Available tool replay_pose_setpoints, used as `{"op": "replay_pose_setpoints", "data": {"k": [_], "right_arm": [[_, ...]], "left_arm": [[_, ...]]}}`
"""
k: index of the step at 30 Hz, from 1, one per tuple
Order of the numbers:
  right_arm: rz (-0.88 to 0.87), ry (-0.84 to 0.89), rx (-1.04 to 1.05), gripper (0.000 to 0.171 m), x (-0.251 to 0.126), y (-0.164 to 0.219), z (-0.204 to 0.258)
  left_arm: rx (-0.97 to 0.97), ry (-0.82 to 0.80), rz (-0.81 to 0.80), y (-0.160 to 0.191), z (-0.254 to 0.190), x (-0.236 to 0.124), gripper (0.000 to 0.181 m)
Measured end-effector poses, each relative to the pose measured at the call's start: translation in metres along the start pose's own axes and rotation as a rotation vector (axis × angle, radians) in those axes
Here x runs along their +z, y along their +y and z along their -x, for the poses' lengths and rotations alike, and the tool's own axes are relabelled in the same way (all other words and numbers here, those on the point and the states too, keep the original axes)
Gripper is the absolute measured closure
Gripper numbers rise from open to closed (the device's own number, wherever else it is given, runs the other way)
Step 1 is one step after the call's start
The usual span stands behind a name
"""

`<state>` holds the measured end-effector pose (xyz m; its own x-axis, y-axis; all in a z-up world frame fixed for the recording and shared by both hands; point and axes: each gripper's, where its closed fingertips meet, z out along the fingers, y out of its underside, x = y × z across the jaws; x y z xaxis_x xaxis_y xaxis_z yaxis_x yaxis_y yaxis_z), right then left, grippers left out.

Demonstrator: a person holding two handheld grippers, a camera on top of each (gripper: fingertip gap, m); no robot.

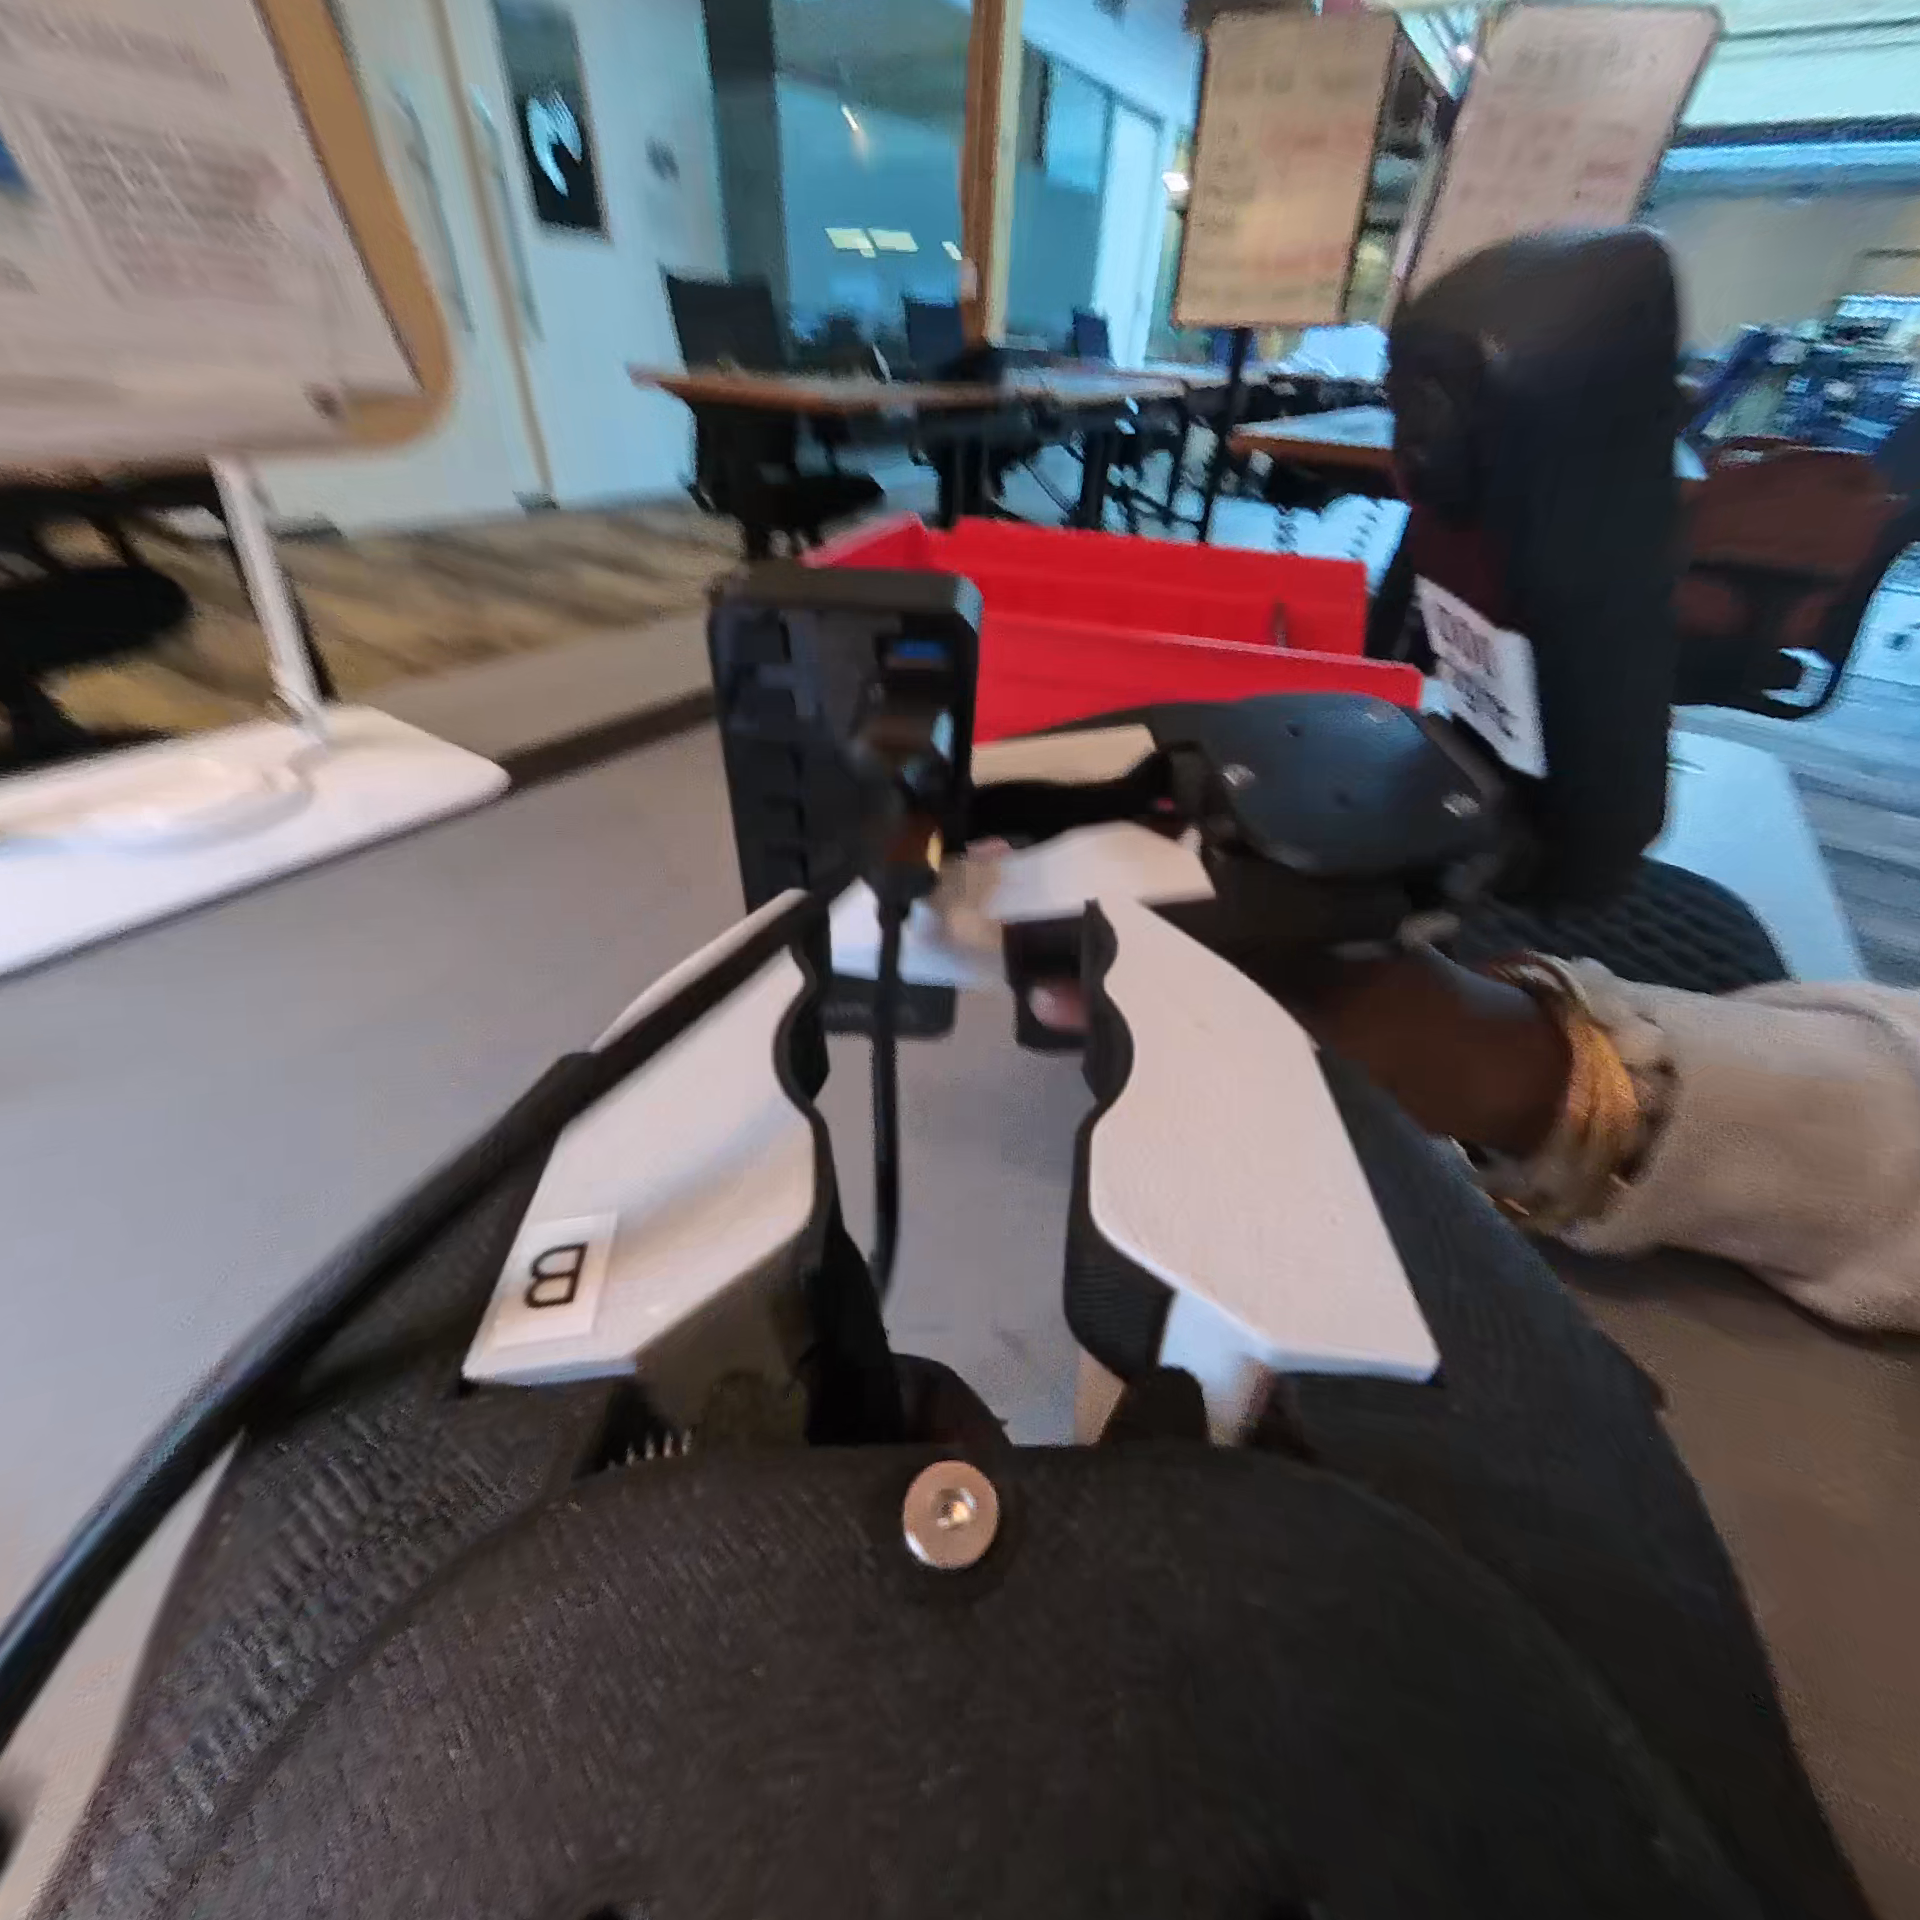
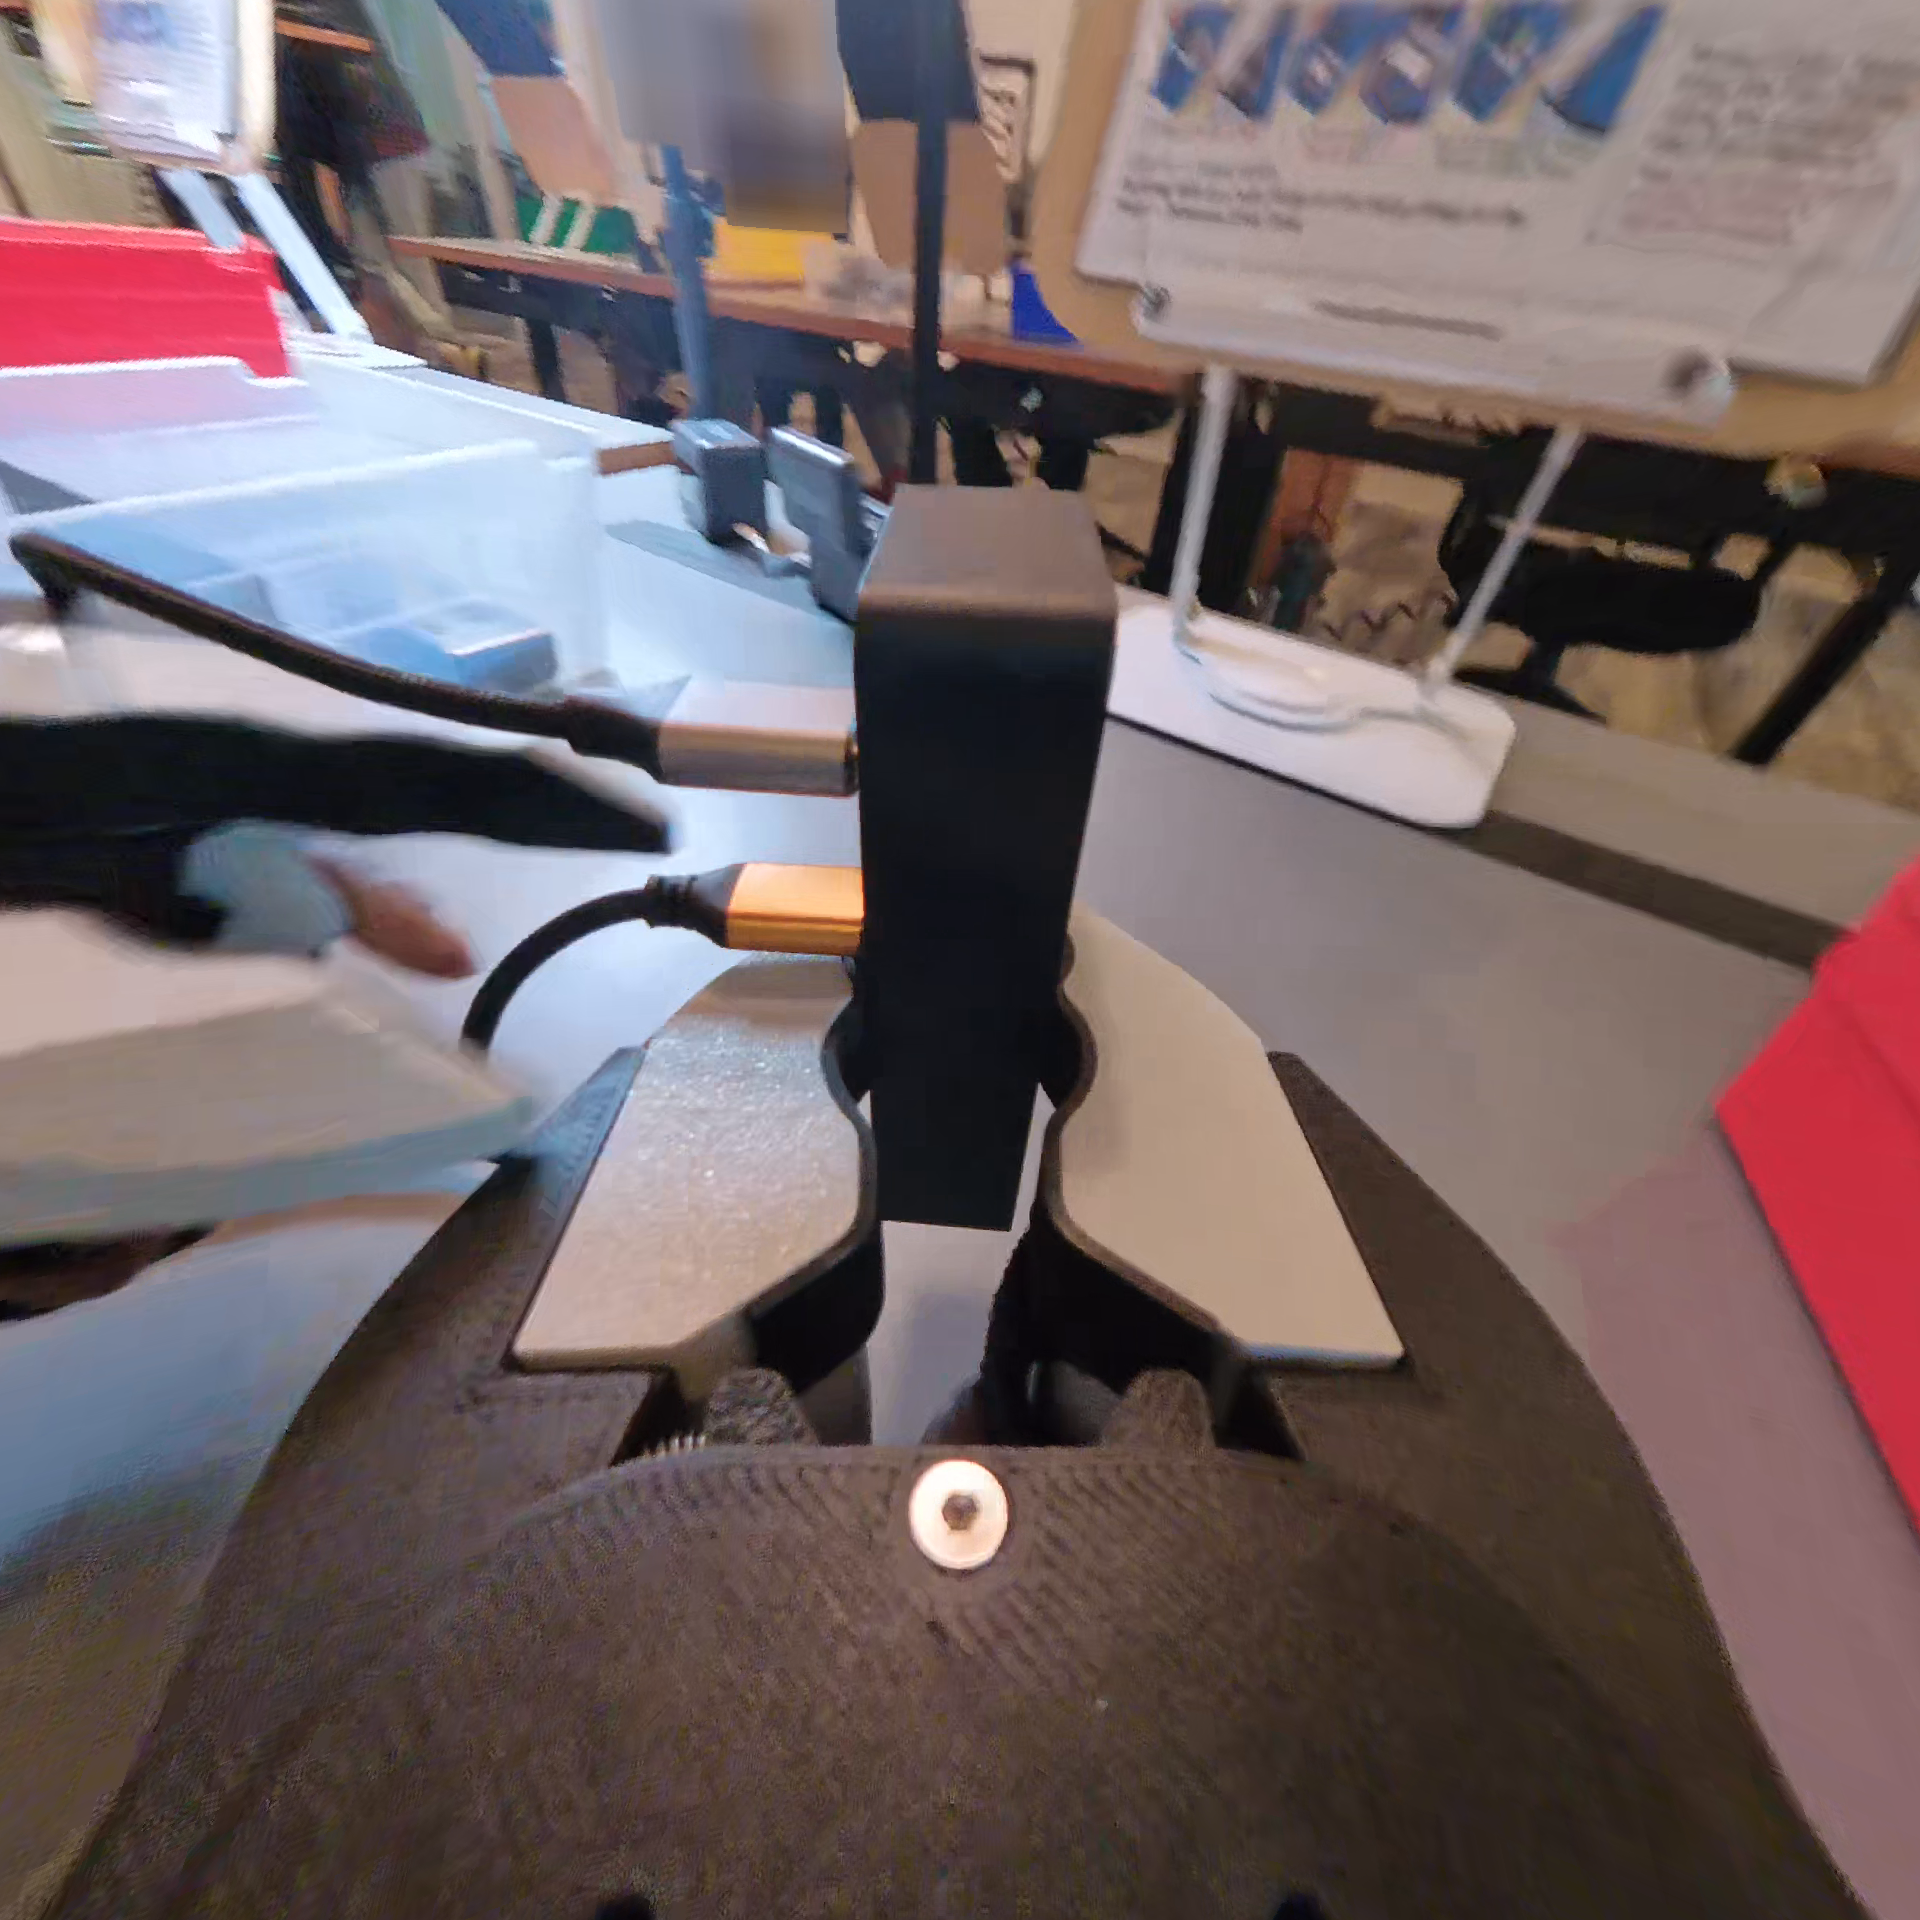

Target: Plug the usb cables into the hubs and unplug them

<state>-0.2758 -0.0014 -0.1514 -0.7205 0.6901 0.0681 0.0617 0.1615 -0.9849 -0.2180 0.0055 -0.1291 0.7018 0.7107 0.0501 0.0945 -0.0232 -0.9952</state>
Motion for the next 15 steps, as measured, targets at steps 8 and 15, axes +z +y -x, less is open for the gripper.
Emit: {"op": "replay_pose_setpoints", "data": {"k": [8, 15], "right_arm": [[0.096, 0.164, 0.193, 0.142, -0.001, 0.027, -0.059], [0.256, 0.166, 0.135, 0.142, 0.004, 0.047, -0.055]], "left_arm": [[0.004, 0.171, 0.020, 0.008, -0.028, -0.002, 0.136], [0.108, 0.114, -0.018, 0.003, -0.020, -0.005, 0.143]]}}
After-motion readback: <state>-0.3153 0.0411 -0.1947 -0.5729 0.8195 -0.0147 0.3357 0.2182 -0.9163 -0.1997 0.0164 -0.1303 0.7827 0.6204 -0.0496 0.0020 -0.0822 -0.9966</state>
